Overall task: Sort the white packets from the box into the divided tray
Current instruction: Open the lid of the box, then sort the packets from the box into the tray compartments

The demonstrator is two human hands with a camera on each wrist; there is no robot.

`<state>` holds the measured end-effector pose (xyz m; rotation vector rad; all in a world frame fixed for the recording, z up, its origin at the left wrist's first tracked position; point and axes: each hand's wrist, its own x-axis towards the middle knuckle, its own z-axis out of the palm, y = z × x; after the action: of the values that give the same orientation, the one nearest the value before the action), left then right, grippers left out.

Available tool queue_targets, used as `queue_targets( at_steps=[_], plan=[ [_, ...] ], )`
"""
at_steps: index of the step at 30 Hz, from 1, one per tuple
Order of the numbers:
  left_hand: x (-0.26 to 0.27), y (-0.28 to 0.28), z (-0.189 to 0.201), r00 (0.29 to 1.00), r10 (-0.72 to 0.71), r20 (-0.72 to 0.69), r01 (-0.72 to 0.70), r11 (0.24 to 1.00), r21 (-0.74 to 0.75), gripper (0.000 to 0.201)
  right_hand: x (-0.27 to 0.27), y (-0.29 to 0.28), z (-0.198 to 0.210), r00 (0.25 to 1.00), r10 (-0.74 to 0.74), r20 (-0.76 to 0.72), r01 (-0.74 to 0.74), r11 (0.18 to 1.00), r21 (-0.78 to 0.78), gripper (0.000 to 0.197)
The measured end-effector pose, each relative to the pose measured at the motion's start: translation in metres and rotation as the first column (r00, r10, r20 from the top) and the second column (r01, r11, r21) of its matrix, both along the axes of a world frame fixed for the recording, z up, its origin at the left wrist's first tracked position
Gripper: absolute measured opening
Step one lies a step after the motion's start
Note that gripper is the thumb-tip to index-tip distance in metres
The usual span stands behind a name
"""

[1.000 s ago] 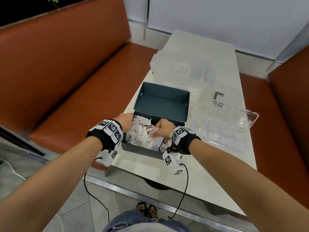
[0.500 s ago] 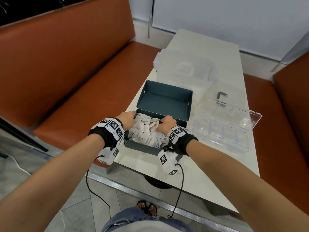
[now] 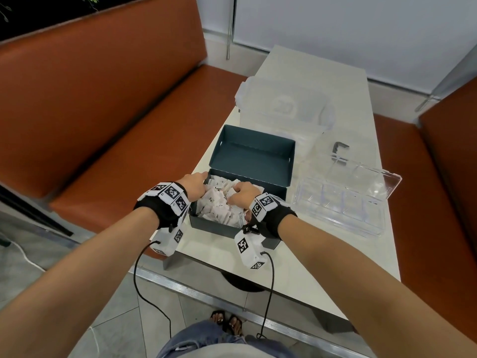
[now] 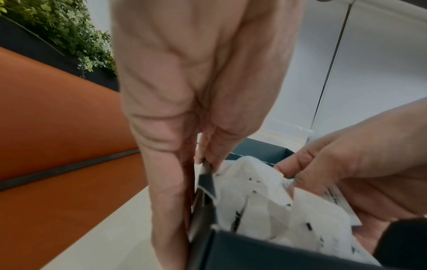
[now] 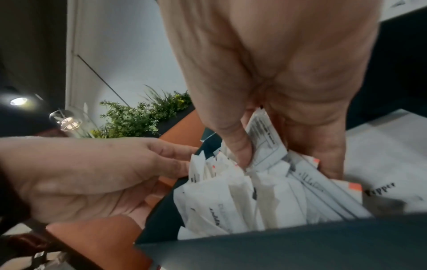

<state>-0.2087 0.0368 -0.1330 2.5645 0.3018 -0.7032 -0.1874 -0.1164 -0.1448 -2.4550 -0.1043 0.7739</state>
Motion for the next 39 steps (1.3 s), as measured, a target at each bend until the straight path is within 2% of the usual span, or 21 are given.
queue_targets(
  at_steps=[1,2,5,7,15,17,19,23,25,27,30,33,35,36,38,39],
  plan=[
    [0.0,0.0,0.0,1.0,0.001,0.001,-0.001,1.0,0.001,0.047,0.0,0.001,0.001,0.999,0.001,0.043,-0.001,1.0,-0.017,0.008],
    [0.0,-0.001,0.0,1.0,0.002,0.001,-0.002,1.0,0.001,0.046,0.0,0.002,0.004,0.997,0.001,0.076,0.002,0.999,-0.041,0.005],
    [0.0,-0.002,0.001,1.0,0.0,-0.002,0.0,1.0,0.003,0.046,0.002,0.001,0.009,0.986,0.027,0.167,-0.011,0.995,-0.097,0.015],
    [0.0,-0.001,0.0,1.0,-0.001,0.001,0.001,1.0,0.004,0.046,0.004,-0.003,0.011,0.98,0.029,0.199,-0.007,0.993,-0.114,0.029],
    [0.002,0.001,-0.002,1.0,0.014,-0.001,-0.014,0.999,-0.032,0.045,0.014,-0.03,0.019,0.959,-0.03,0.281,0.039,0.999,-0.026,0.018],
    [0.002,0.002,-0.003,1.0,0.019,-0.002,-0.019,0.999,-0.045,0.046,0.016,-0.036,0.024,0.955,-0.057,0.292,0.055,0.998,0.014,0.025],
    [0.002,0.003,-0.004,1.0,0.024,-0.005,-0.025,0.998,-0.052,0.047,0.018,-0.044,0.03,0.948,-0.073,0.31,0.059,0.997,0.057,0.017],
    [0.003,0.006,-0.007,1.0,0.017,0.008,-0.017,0.998,-0.059,0.047,0.022,-0.063,0.042,0.927,-0.124,0.355,0.075,0.986,0.15,0.017],
    [0.004,0.007,-0.009,1.0,0.004,0.019,-0.003,0.999,-0.055,0.048,0.024,-0.074,0.046,0.923,-0.21,0.321,0.144,0.965,0.217,0.017],
    [0.004,0.008,-0.011,1.0,-0.008,0.022,0.009,0.999,-0.051,0.048,0.023,-0.085,0.051,0.921,-0.32,0.221,0.237,0.913,0.333,0.008],
    [0.006,0.01,-0.012,1.0,-0.013,0.012,0.013,0.999,-0.051,0.048,0.02,-0.099,0.057,0.904,-0.426,0.009,0.362,0.779,0.512,0.009],
    [0.01,0.013,-0.007,0.999,-0.016,0.035,0.017,0.999,-0.047,0.052,0.015,-0.11,0.064,0.885,-0.446,-0.136,0.426,0.653,0.626,0.015],
    [0.017,0.012,0.003,0.981,-0.018,0.191,0.021,1.0,-0.011,0.051,0.014,-0.117,0.07,0.884,-0.428,-0.188,0.433,0.598,0.674,0.022],
    [0.019,0.01,0.009,0.957,0.007,0.29,0.004,0.999,-0.039,0.047,0.014,-0.118,0.073,0.893,-0.405,-0.195,0.42,0.597,0.684,0.023],
    [0.027,0.0,0.03,0.896,0.078,0.438,0.003,0.983,-0.183,0.039,0.016,-0.121,0.082,0.917,-0.36,-0.173,0.375,0.626,0.684,0.021],
    [0.03,-0.007,0.042,0.883,0.11,0.456,0.027,0.958,-0.285,0.037,0.017,-0.122,0.087,0.928,-0.338,-0.157,0.35,0.646,0.678,0.018]
  ],
)
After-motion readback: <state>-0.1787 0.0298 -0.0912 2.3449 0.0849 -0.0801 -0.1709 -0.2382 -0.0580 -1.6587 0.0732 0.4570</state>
